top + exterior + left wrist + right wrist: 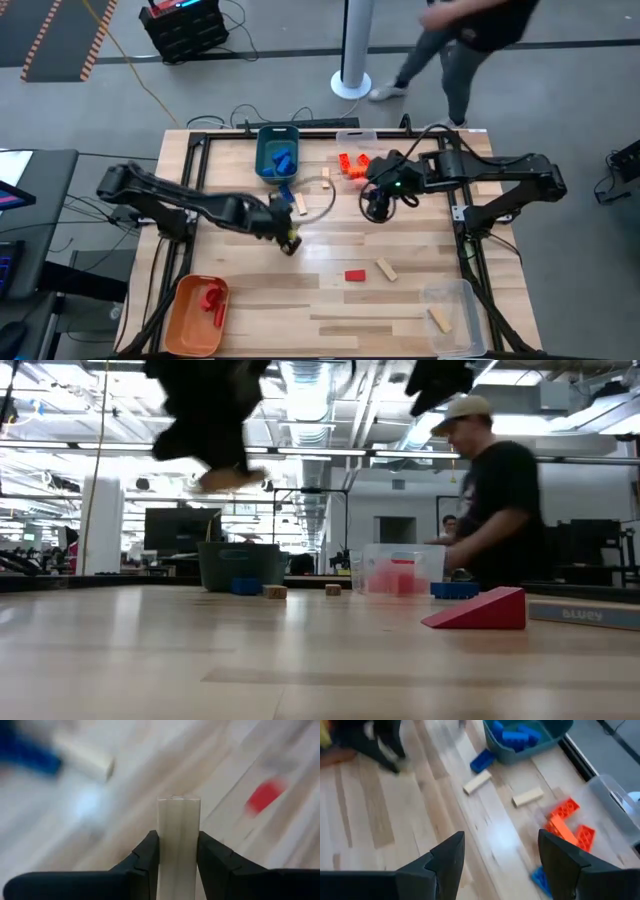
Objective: Sort blocks
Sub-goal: Put the brown block into the bottom transparent bin
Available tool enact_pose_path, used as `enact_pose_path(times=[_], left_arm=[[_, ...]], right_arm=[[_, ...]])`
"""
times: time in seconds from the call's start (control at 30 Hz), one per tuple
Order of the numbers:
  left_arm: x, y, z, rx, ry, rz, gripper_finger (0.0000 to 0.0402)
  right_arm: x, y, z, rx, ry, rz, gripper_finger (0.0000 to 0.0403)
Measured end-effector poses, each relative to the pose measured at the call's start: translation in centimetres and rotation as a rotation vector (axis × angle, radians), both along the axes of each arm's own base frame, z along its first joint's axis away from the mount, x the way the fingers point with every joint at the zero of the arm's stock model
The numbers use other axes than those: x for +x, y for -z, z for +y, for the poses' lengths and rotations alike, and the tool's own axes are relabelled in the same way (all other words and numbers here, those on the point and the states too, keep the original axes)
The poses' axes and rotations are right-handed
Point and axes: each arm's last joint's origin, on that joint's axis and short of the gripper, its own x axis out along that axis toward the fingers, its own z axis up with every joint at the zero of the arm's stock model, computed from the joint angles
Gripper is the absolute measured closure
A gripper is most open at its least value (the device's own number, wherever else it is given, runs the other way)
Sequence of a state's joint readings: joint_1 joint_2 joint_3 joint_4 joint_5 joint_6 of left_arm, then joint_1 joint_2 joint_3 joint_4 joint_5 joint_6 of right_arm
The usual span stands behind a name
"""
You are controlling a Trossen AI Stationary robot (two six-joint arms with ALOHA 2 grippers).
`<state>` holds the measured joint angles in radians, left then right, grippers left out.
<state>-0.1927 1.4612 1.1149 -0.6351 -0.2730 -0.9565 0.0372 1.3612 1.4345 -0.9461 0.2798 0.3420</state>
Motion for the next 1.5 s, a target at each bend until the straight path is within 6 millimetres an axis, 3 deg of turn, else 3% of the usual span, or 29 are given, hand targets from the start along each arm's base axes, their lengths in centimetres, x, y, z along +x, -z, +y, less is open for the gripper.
enact_pose_path(times=[0.13,0.33,0.57,0.73,1.13,1.5], left_arm=[[0.3,-3.5,1.9,0.13,0.052,-0.244,0.0308],[1.1,-7.9,3.2,0.342,0.146,-0.591,0.0308],[1.1,-10.8,3.5,0.485,0.158,-0.826,0.0307],[1.2,-11.7,3.4,0.546,0.169,-0.909,0.0307],[1.1,-12.4,3.5,0.593,0.147,-0.971,0.0307],[1.1,-12.3,3.5,0.603,0.154,-0.949,0.0306]], right_arm=[[-0.5,-0.6,0.8,0.056,-0.073,-0.034,0.0159],[1.2,-2.0,1.8,0.167,-0.216,-0.248,0.0159],[1.9,-3.2,2.3,0.16,-0.246,-0.394,0.0159],[2.7,-3.8,2.0,0.14,-0.247,-0.481,0.0159],[5.9,-1.9,1.9,0.055,-0.143,-0.493,0.0159],[6.1,-2.4,1.3,0.017,-0.146,-0.54,0.0161]])
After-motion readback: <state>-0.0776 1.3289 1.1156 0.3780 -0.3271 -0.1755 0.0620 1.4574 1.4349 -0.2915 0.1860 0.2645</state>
